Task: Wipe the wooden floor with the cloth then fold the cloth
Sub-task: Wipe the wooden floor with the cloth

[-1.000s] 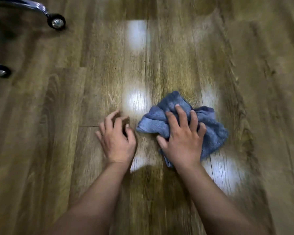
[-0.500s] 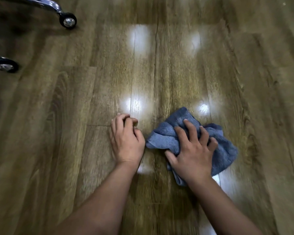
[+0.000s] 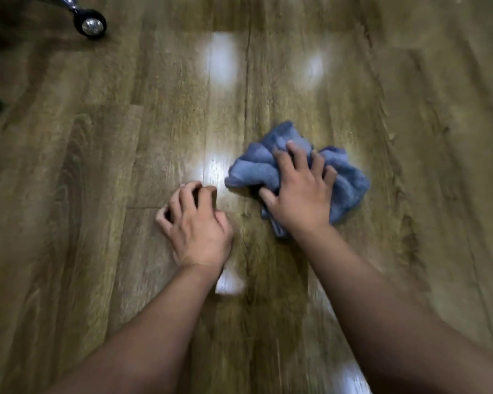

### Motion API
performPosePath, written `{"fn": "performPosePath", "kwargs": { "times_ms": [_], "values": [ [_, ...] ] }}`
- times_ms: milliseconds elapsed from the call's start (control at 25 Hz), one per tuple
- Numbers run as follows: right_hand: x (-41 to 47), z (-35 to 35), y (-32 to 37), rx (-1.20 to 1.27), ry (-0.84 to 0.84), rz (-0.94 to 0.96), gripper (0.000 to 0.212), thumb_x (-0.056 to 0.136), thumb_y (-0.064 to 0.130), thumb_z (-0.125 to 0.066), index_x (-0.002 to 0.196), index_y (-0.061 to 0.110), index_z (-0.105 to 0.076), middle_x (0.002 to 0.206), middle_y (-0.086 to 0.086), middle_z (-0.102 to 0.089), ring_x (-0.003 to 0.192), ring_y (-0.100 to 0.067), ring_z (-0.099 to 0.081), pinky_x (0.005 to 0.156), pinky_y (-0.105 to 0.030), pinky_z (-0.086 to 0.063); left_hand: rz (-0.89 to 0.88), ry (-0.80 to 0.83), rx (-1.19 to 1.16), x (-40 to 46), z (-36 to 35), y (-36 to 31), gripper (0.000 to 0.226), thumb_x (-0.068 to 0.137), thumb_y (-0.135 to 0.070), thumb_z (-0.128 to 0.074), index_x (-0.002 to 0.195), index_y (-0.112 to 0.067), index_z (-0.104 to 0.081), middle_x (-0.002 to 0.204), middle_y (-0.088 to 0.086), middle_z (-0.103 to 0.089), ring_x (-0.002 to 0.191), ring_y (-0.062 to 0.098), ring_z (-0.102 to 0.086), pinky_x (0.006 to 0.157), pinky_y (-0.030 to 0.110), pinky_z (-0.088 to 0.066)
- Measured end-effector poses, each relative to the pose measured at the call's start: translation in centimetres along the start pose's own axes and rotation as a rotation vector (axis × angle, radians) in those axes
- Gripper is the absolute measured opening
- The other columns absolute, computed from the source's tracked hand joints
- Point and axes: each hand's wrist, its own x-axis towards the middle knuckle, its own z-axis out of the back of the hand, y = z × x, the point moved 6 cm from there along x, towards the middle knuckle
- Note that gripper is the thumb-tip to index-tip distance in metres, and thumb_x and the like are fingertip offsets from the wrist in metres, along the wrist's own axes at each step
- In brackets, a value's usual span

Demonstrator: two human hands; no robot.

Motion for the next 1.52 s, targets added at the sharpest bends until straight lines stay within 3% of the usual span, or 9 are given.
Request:
{"fn": "performPosePath", "kwargs": {
  "times_ms": [200, 280, 360, 400, 520, 600, 840, 1080, 1520],
  "values": [
    [-15.6, 1.7, -5.6, 0.036, 0.017, -0.033, 0.082, 0.063, 0.061, -0.068, 0.137, 0.029, -0.053, 0.153, 0.0, -0.043, 0.136, -0.039, -0.039, 0.098, -0.052, -0.033, 0.026, 0.009, -0.04, -0.5, 0.8, -0.3, 0.042, 0.075, -0.025, -0.046, 0.11, -0.015, -0.066, 0.126, 0.012, -0.056, 0.116, 0.034, -0.047, 0.098, 0.053, -0.03],
    [-20.8, 1.9, -9.0, 0.01, 0.01, -0.084, 0.082, 0.059, 0.064, -0.061, 0.134, 0.029, -0.055, 0.151, -0.001, -0.047, 0.132, -0.038, -0.043, 0.095, -0.052, -0.034, -0.182, 0.012, -0.111, -1.0, 0.9, -2.5, 0.04, 0.075, -0.026, -0.047, 0.108, -0.015, -0.067, 0.12, 0.01, -0.059, 0.113, 0.034, -0.048, 0.097, 0.05, -0.032],
    [-23.2, 2.2, -12.8, 0.007, 0.025, -0.18, 0.082, 0.058, 0.064, -0.056, 0.131, 0.027, -0.06, 0.148, -0.002, -0.051, 0.129, -0.039, -0.046, 0.092, -0.054, -0.036, -0.444, 0.095, -0.243, -1.2, 0.0, -8.9, 0.039, 0.079, -0.027, -0.046, 0.109, -0.015, -0.068, 0.122, 0.006, -0.062, 0.116, 0.032, -0.053, 0.099, 0.046, -0.035],
    [-23.4, 2.4, -14.0, 0.012, 0.025, -0.198, 0.082, 0.057, 0.065, -0.055, 0.128, 0.026, -0.063, 0.146, -0.003, -0.053, 0.127, -0.04, -0.048, 0.092, -0.055, -0.038, -0.468, 0.134, -0.294, -0.9, -0.8, -12.3, 0.039, 0.083, -0.025, -0.047, 0.114, -0.015, -0.068, 0.129, 0.005, -0.061, 0.123, 0.031, -0.052, 0.104, 0.046, -0.036],
    [-22.0, 2.4, -15.9, -0.032, 0.005, -0.165, 0.081, 0.056, 0.067, -0.056, 0.126, 0.026, -0.063, 0.144, -0.003, -0.054, 0.123, -0.041, -0.05, 0.092, -0.056, -0.039, -0.163, 0.199, -0.338, 1.5, -4.0, -19.2, 0.038, 0.095, -0.026, -0.053, 0.132, -0.02, -0.061, 0.153, 0.001, -0.046, 0.147, 0.024, -0.032, 0.118, 0.043, -0.02],
    [-19.5, 2.4, -17.4, -0.044, -0.027, -0.196, 0.08, 0.058, 0.068, -0.057, 0.128, 0.029, -0.054, 0.146, -0.002, -0.049, 0.125, -0.04, -0.046, 0.093, -0.056, -0.034, -0.056, 0.143, -0.229, 1.8, -6.0, -20.1, 0.04, 0.095, -0.031, -0.052, 0.133, -0.023, -0.059, 0.157, -0.002, -0.041, 0.151, 0.021, -0.024, 0.118, 0.044, -0.013],
    [-3.8, 1.8, -22.9, -0.028, -0.035, -0.378, 0.071, 0.066, 0.067, -0.056, 0.127, 0.032, -0.049, 0.147, -0.001, -0.043, 0.124, -0.039, -0.042, 0.096, -0.056, -0.032, -0.103, 0.077, 0.009, 1.7, -6.8, -21.2, 0.045, 0.088, -0.031, -0.05, 0.132, -0.025, -0.057, 0.155, 0.001, -0.043, 0.148, 0.026, -0.029, 0.113, 0.055, -0.023],
    [10.0, 1.9, -24.7, -0.056, -0.127, -0.314, 0.067, 0.069, 0.066, -0.05, 0.123, 0.028, -0.053, 0.139, -0.006, -0.048, 0.114, -0.039, -0.045, 0.093, -0.054, -0.029, -0.097, 0.09, 0.026, 1.8, -6.6, -21.3, 0.049, 0.084, -0.032, -0.047, 0.131, -0.026, -0.058, 0.152, 0.002, -0.045, 0.147, 0.026, -0.031, 0.111, 0.057, -0.026],
    [7.4, 1.9, -23.4, 0.021, -0.107, -0.233, 0.07, 0.069, 0.057, -0.064, 0.13, 0.027, -0.047, 0.147, -0.004, -0.042, 0.126, -0.041, -0.039, 0.098, -0.055, -0.028, -0.105, 0.084, 0.037, 2.1, -6.9, -21.2, 0.05, 0.084, -0.035, -0.044, 0.132, -0.027, -0.055, 0.152, 0.002, -0.044, 0.147, 0.026, -0.031, 0.11, 0.057, -0.027]
  ]
}}
